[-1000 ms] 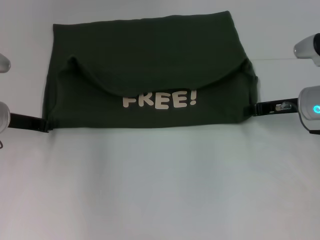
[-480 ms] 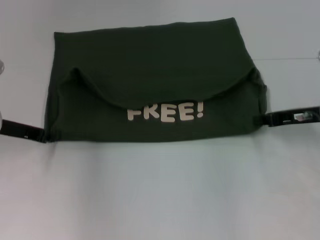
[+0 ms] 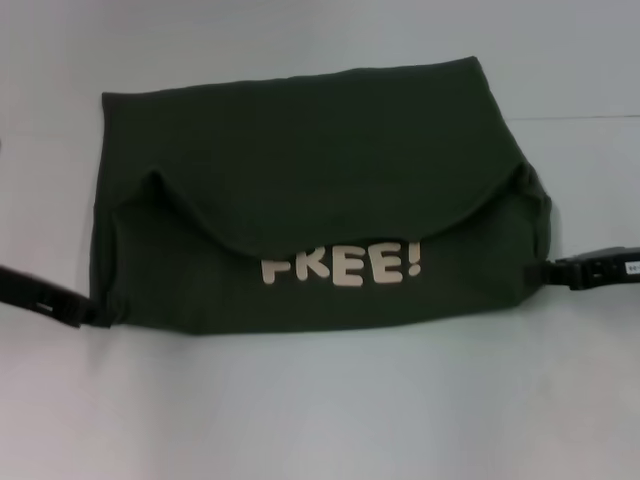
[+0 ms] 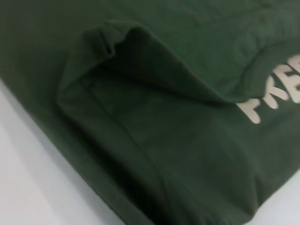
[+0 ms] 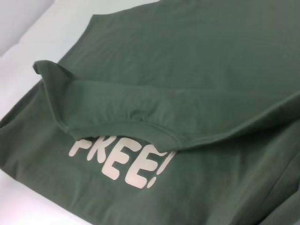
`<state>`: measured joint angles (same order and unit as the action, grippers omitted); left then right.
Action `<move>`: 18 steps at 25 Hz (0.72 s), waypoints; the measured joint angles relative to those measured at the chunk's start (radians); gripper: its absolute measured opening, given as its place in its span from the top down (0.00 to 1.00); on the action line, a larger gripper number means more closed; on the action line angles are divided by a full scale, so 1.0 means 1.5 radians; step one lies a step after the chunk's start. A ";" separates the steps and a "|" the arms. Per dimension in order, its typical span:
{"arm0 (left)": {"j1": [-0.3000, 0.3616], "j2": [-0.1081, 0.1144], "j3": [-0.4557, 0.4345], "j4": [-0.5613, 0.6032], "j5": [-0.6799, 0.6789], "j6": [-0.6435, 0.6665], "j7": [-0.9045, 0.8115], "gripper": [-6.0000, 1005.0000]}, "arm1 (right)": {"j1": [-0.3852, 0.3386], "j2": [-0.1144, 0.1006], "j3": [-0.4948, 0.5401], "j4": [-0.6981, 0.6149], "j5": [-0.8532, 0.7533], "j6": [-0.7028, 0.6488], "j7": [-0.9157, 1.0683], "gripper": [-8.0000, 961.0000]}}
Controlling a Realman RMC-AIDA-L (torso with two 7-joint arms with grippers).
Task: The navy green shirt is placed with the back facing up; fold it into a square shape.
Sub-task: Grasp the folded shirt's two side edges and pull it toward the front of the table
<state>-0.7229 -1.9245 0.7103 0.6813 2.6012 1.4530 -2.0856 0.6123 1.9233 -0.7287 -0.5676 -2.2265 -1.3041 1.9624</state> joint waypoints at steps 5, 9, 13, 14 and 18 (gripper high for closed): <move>0.000 0.006 0.005 0.015 0.022 0.058 0.022 0.94 | -0.015 -0.009 0.010 0.000 0.000 -0.058 -0.017 0.94; 0.003 0.010 0.003 0.033 0.046 0.106 0.035 0.94 | -0.032 -0.014 0.014 0.000 -0.002 -0.099 -0.031 0.94; 0.016 0.012 0.000 0.053 0.047 0.139 0.053 0.94 | -0.056 -0.015 0.021 0.002 -0.002 -0.127 -0.054 0.94; 0.019 0.012 0.000 0.056 0.047 0.149 0.059 0.94 | -0.062 -0.015 0.028 0.001 -0.001 -0.139 -0.062 0.94; 0.022 0.013 0.000 0.066 0.047 0.183 0.078 0.94 | -0.087 -0.018 0.057 0.000 -0.002 -0.187 -0.096 0.94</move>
<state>-0.6897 -1.9052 0.7102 0.7804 2.6721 1.7275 -1.9681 0.4818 1.8960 -0.6432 -0.5678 -2.2300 -1.5839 1.8191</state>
